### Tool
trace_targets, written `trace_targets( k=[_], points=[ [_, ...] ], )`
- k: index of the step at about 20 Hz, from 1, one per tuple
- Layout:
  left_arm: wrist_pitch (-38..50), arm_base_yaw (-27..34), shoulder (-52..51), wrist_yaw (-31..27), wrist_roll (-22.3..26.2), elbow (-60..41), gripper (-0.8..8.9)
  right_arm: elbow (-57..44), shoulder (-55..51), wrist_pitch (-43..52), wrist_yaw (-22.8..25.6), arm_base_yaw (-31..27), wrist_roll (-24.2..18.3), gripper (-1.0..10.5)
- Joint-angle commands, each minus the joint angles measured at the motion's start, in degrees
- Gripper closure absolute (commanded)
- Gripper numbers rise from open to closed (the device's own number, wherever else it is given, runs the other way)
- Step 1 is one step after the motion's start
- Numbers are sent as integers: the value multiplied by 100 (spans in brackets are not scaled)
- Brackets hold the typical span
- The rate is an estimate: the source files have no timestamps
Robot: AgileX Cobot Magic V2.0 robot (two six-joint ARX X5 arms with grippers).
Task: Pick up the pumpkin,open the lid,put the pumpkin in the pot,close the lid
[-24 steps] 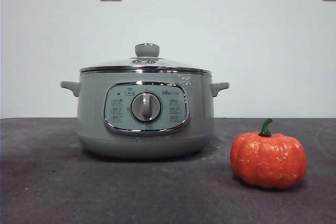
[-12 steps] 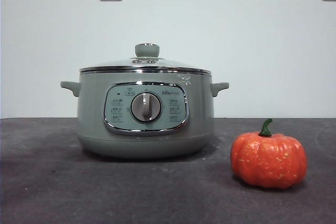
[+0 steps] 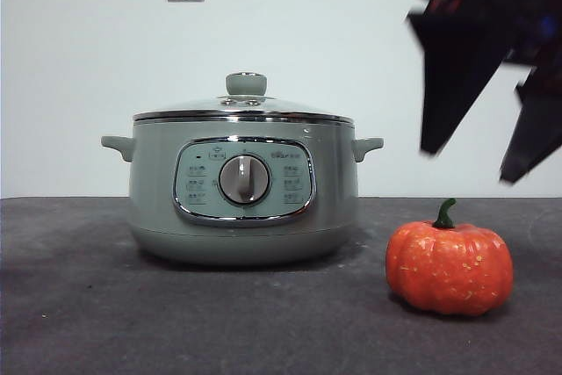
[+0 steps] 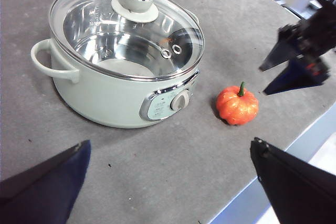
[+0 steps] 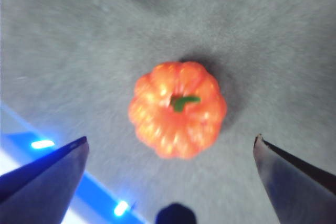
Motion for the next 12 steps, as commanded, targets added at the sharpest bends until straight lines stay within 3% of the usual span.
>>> trace_targets(
  k=[1,10,11,12],
  points=[
    [31,-11,-7,33,2,24,156,9,404,173,33,105,59,253],
    [35,-11,-4,28,2,24,156,9,1453,579,487,455,221,264],
    [33,-11,-4,28,2,24,156,9,1495,586,492,455,319,350],
    [33,-11,-4,28,2,24,156,9,1521,577,485,455,389,514]
  ],
)
